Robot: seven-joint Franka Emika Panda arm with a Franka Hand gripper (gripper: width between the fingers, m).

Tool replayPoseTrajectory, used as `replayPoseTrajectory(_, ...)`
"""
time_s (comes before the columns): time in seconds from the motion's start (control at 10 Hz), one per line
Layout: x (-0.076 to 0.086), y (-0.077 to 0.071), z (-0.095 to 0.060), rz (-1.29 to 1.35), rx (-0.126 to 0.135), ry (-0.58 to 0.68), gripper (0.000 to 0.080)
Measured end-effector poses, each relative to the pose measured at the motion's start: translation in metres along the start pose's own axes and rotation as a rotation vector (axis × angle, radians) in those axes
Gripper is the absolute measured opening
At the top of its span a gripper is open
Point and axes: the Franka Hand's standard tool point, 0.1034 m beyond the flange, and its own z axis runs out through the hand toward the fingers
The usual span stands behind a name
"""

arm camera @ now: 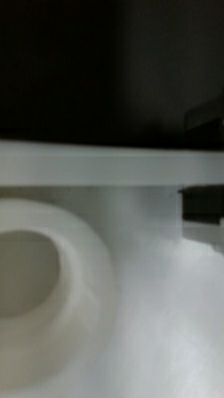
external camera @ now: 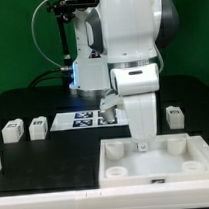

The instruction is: Assemble one leg

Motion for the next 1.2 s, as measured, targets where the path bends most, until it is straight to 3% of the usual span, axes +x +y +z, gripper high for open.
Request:
replayPoseTrajectory(0.2,-0.0042,-0.0012,-0.0004,0.030,0.001,0.009,0.0057)
replayPoseTrajectory(0.3,-0.0043,-0.0014,-0.0002,0.030,0.002,0.009,0.0137)
replayPoseTrajectory(0.6,-0.0057,-0.0015,0.0000,0.032,0.002,0.008,0.0580)
replayPoseTrajectory(0.9,-0.0060,-0.0016,0.0001,0.033,0.002,0.008,0.0646)
replayPoseTrajectory(1.2,-0.0064,-0.0016,0.0002,0.034,0.002,0.007,0.0649)
